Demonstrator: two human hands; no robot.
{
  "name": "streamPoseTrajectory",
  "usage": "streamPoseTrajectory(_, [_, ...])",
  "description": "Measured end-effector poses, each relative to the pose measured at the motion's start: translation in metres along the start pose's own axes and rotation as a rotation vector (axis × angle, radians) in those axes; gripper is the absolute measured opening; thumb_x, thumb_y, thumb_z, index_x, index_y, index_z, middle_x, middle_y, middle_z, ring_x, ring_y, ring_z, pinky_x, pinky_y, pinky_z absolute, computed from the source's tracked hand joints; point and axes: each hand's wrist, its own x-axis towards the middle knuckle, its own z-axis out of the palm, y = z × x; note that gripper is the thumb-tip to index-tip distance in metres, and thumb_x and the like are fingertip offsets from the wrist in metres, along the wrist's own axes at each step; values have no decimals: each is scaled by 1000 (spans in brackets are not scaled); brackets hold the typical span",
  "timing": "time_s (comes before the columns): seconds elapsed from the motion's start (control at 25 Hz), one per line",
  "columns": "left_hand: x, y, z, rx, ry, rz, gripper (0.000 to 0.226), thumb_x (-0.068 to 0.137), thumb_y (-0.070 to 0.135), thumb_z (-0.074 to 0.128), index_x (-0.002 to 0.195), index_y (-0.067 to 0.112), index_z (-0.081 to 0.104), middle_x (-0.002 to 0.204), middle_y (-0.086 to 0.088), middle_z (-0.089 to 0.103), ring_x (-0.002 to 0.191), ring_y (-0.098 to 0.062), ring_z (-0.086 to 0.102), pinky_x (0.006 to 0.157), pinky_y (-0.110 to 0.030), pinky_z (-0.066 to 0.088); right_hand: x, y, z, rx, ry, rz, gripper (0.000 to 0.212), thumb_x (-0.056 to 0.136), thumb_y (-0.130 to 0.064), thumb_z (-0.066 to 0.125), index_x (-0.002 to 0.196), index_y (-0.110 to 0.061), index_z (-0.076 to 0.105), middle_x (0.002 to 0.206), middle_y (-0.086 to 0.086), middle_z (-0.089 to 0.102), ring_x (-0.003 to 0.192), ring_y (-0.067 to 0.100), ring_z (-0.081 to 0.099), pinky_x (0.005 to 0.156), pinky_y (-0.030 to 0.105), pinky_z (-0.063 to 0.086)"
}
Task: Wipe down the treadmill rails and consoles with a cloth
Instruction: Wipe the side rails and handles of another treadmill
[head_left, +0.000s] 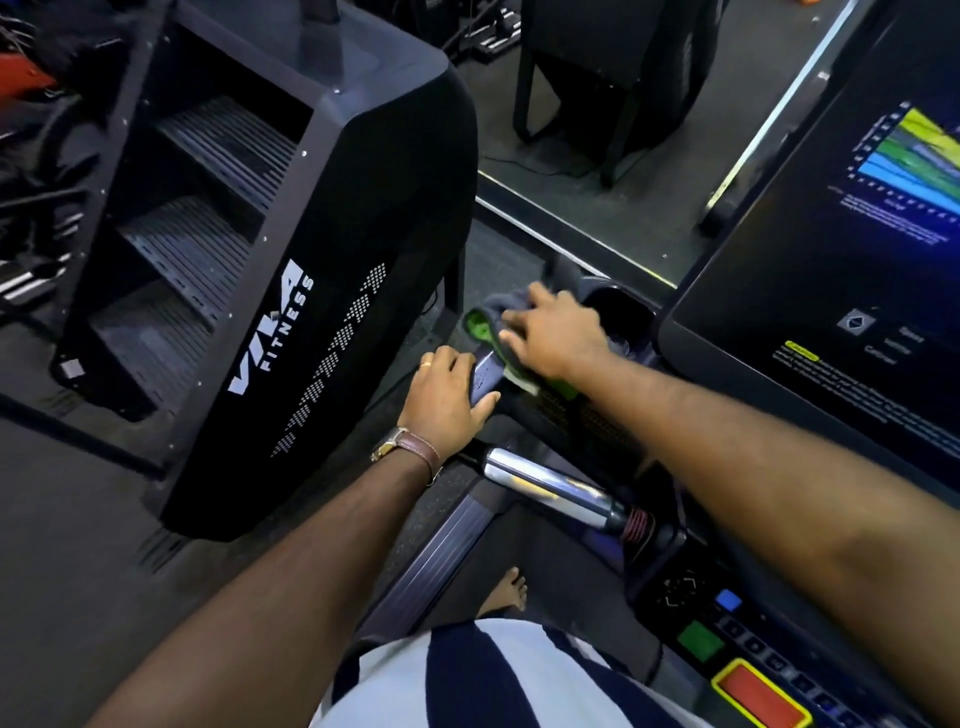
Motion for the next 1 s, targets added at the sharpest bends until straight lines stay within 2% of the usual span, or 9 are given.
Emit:
streamPoseTrajectory(0.08, [0, 0, -1, 3, -6, -8, 47, 77, 43, 69, 102, 6, 58, 100, -13, 54, 91, -33, 50, 84, -46, 47, 7, 0, -10, 77, -27, 229, 43, 95, -58, 36, 123, -36, 60, 135, 1, 39, 115, 35, 44, 82, 47, 47])
streamPoseTrajectory(0.24, [-2, -3, 0, 13, -7, 2, 46, 76, 45, 68, 101, 8, 58, 100, -12, 53, 91, -32, 50, 84, -45, 46, -11, -19, 6, -117, 3, -109, 48, 96, -62, 27, 124, -41, 59, 137, -7, 49, 116, 30, 43, 86, 47, 39])
streamPoseTrajectory(0.4, [-6, -5, -1, 3, -14, -19, 48, 77, 46, 68, 106, 8, 57, 102, -11, 53, 94, -31, 49, 82, -45, 47, 7, -7, 0, 19, 55, 267, 51, 91, -65, 29, 120, -38, 62, 131, -7, 53, 118, 33, 39, 91, 51, 37])
streamPoseTrajectory(0.56, [-13, -10, 0, 18, -2, -33, 50, 77, 49, 68, 102, 8, 57, 102, -11, 53, 94, -30, 50, 82, -43, 47, -20, -36, 13, 14, 64, -66, 39, 93, -61, 40, 113, -41, 67, 113, -10, 58, 104, 27, 46, 80, 42, 44])
streamPoseTrajectory(0.64, [-15, -12, 1, 18, 1, -53, 52, 76, 52, 68, 102, 8, 57, 101, -10, 54, 94, -29, 50, 84, -41, 47, -20, -11, 1, 243, -10, -179, 29, 91, -51, 58, 114, -38, 69, 111, -8, 61, 100, 22, 54, 83, 40, 49])
streamPoseTrajectory(0.72, [-17, -14, 1, 22, 5, -65, 55, 76, 54, 68, 101, 7, 57, 100, -10, 54, 93, -29, 50, 85, -41, 47, -8, 13, -22, 703, -87, -125, 23, 88, -28, 73, 111, -26, 74, 107, -4, 69, 96, 12, 64, 93, 36, 50])
streamPoseTrajectory(0.84, [-17, -13, 0, 56, -4, -64, 56, 77, 55, 66, 101, 5, 57, 99, -11, 53, 93, -30, 50, 87, -41, 46, 6, 24, -54, 1366, 25, 70, 19, 97, -16, 60, 113, -18, 71, 105, -4, 72, 96, 4, 64, 94, 28, 49])
streamPoseTrajectory(0.88, [-16, -12, 0, 54, -5, -67, 56, 77, 54, 67, 100, 4, 57, 98, -12, 53, 93, -30, 50, 86, -41, 46, 12, 24, -57, 1333, 44, 132, 22, 99, -22, 56, 116, -19, 70, 107, -4, 72, 101, 7, 64, 94, 29, 48])
streamPoseTrajectory(1.0, [-16, -12, -2, 34, 15, -70, 55, 76, 52, 70, 96, 3, 56, 95, -12, 54, 91, -30, 51, 86, -41, 46, 25, 16, -35, 146, -124, 294, 37, 93, -47, 57, 126, -33, 61, 145, 7, 47, 139, 36, 35, 110, 60, 24])
